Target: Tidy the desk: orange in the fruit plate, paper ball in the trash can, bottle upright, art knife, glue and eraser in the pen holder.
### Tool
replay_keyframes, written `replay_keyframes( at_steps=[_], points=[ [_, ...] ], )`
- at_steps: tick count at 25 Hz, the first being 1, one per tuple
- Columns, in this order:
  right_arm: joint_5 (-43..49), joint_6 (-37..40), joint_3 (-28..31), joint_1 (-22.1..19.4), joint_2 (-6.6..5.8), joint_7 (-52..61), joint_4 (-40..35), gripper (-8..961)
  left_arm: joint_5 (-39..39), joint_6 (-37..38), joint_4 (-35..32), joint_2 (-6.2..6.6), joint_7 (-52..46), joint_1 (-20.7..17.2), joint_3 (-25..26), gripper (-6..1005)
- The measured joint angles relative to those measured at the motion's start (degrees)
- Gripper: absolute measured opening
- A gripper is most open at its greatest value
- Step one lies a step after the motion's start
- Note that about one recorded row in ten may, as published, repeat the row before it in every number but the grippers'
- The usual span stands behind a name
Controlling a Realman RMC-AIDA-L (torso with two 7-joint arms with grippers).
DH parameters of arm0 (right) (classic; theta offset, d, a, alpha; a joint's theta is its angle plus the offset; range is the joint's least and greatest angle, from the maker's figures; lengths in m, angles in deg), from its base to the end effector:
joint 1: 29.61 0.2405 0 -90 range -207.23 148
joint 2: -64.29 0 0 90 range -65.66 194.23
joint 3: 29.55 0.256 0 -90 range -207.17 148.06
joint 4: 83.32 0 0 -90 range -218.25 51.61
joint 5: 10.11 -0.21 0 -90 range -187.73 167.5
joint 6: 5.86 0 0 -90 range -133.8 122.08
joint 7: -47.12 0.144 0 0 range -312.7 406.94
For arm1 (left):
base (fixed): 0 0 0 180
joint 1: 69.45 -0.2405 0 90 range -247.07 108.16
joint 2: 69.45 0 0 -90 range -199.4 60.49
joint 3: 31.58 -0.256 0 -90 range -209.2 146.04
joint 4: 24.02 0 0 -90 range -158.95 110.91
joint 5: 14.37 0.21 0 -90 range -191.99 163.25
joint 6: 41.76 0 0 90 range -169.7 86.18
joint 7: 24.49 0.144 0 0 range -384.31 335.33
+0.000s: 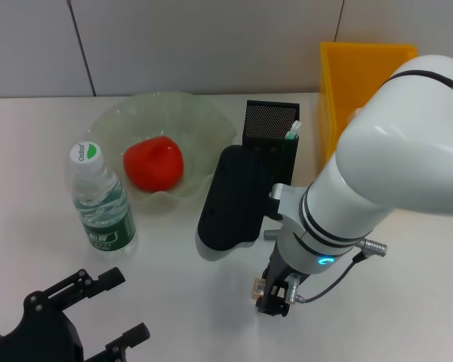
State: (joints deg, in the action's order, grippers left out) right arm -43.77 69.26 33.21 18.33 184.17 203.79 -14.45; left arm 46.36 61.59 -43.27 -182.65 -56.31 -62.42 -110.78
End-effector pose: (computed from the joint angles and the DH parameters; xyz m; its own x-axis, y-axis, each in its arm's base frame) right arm 0.1132 0.3231 -0.1195 0.8256 -0.2467 0.5075 -0.1088 -0.9521 -0.2858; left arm -0.3096 0.1829 -0.0064 0.6503 -0.0908 0.7543 0.2834 -0.8922 -0.3517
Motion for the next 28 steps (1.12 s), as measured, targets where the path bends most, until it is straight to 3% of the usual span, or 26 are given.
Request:
replay_keyframes(
  at_steps=[11,28],
  points=[
    [0.1,0.0,0.1,0.2,0.0,0.1,-1.0,395,0.0,0.1,0.0,0.0,0.1,0.0,-0.1,671],
    [0.1,0.5,0.6,0.4,0.0,0.0,-0.1,243,0.0,0.1,0.0,0.0,0.1,0.0,0.0,671]
  ],
)
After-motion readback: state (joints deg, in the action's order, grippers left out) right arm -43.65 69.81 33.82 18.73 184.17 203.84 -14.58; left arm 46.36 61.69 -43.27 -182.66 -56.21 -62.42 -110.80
